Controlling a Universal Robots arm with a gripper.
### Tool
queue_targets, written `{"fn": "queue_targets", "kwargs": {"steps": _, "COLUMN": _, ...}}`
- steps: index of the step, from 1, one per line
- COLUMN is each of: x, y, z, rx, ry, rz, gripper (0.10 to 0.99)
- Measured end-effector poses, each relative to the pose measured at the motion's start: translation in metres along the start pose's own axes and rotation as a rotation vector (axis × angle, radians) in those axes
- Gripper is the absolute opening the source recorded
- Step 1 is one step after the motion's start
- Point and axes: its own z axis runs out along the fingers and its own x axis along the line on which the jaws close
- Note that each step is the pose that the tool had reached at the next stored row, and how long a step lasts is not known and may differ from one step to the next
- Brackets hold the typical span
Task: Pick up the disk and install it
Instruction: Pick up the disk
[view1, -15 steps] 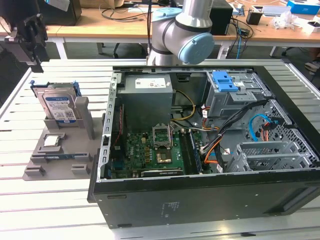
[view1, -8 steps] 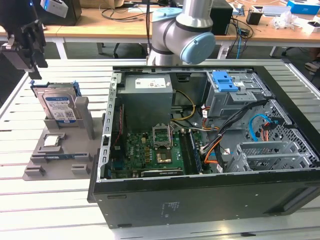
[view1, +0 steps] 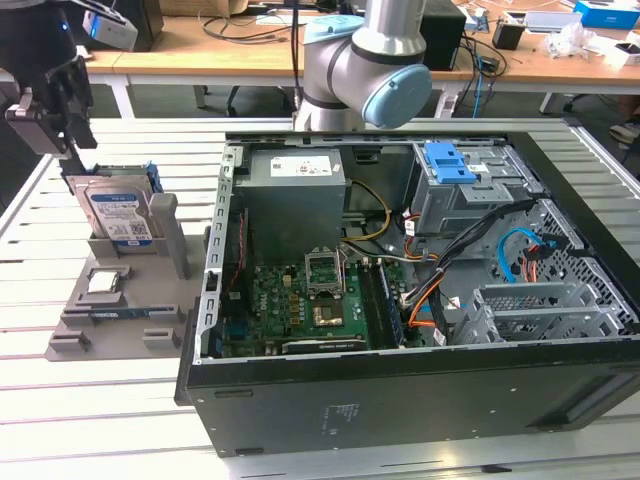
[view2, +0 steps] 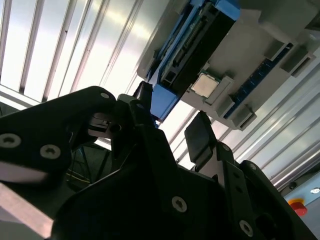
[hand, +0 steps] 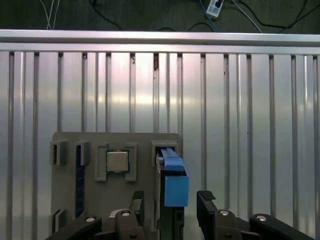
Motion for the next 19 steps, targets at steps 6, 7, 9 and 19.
{"fn": "queue_targets", "kwargs": {"steps": 6, "x": -0.0005, "y": -0.0006, "z": 0.0129, "rx": 0.0, "ry": 0.0053, "rz": -0.021, "gripper": 0.541}}
{"fn": "queue_targets", "kwargs": {"steps": 7, "x": -0.0033, "y": -0.0011, "z": 0.017, "rx": -0.001, "ry": 0.0076, "rz": -0.027, "gripper": 0.541}}
{"fn": "queue_targets", "kwargs": {"steps": 9, "x": -0.0083, "y": -0.0014, "z": 0.0216, "rx": -0.001, "ry": 0.01, "rz": -0.034, "gripper": 0.541}}
{"fn": "queue_targets", "kwargs": {"steps": 19, "x": -0.008, "y": -0.0024, "z": 0.0458, "rx": -0.001, "ry": 0.0144, "rz": -0.059, "gripper": 0.541}}
